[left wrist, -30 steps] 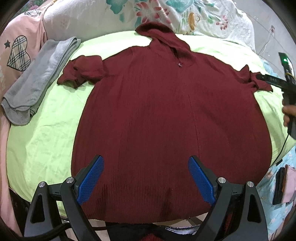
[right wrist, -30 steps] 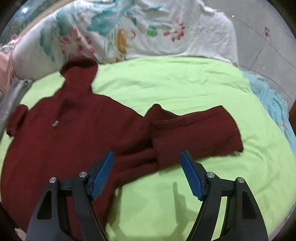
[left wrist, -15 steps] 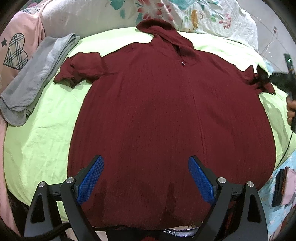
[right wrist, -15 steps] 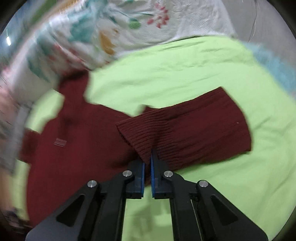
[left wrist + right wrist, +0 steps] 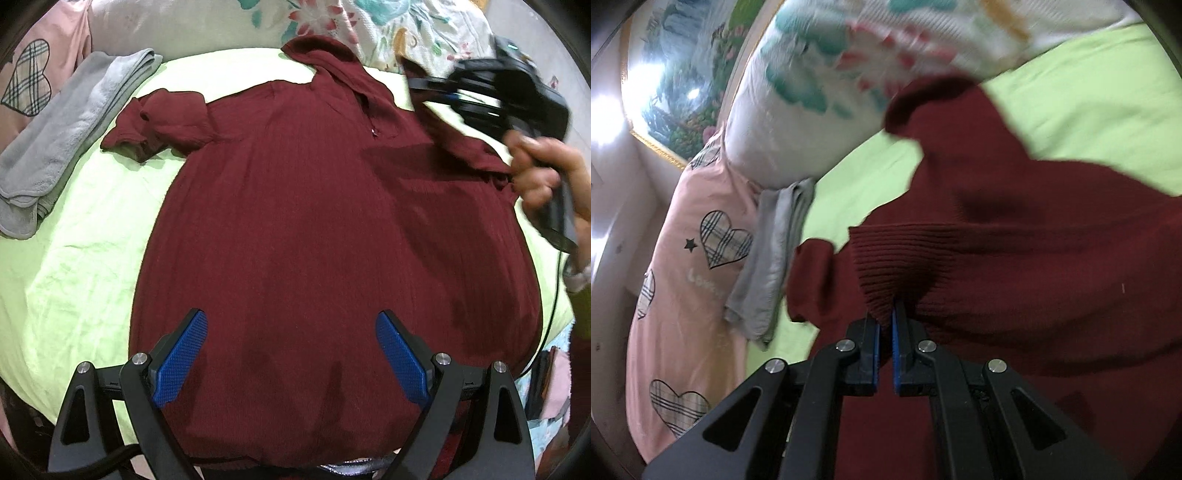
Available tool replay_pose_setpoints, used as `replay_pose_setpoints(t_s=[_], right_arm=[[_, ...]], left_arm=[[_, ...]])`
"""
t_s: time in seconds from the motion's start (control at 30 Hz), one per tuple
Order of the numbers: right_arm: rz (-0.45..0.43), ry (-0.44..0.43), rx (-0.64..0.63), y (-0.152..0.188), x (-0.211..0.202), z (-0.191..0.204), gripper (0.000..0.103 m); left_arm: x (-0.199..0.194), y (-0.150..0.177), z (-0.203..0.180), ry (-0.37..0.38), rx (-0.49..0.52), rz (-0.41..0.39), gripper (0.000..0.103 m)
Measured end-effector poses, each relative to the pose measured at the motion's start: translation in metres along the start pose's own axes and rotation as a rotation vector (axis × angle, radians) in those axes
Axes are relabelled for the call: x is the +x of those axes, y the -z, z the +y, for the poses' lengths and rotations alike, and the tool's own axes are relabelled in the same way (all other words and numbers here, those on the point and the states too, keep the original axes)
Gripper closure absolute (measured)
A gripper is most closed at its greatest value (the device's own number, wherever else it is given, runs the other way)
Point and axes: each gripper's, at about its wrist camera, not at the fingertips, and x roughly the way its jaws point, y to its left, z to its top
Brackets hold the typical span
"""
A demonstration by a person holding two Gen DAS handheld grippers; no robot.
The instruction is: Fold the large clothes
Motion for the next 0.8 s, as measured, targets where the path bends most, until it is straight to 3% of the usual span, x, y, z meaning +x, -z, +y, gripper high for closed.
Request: replay_pose_setpoints(t_s=[0.13, 0.3, 0.47, 0.6, 0.73, 0.8], right_arm=[[0.064, -0.089, 0.035, -0.007, 0.058, 0.015, 0.098], [0.108, -0.105, 0.028, -0.009, 0.114, 0.030, 0.097], [0.195, -0.112, 0.103, -0.006, 0.147, 0.018, 0.081], [0.136, -0.111, 0.085, -0.003, 0.117, 0.016, 0.081], [0.022, -0.060, 0.080, 0.009, 0.049, 0.001, 0.080], [-0.038, -0.017, 0.089, 0.021, 0.010, -0.013, 0.076]], left_arm=[[0.003, -0.008, 0.012, 0.020, -0.018, -0.018, 0.010], [0.015, -0.029, 0.025, 0.042, -0.049, -0.036, 0.010], [0.033, -0.057, 0.034, 0.068, -0.077, -0.048, 0.010], [0.046, -0.082, 0.038, 0.083, -0.080, -0.072, 0.010], [0.070, -0.124, 0.042, 0.132, -0.104, -0.090, 0.010], [0.086, -0.143, 0.041, 0.176, -0.117, -0.073, 0.010]])
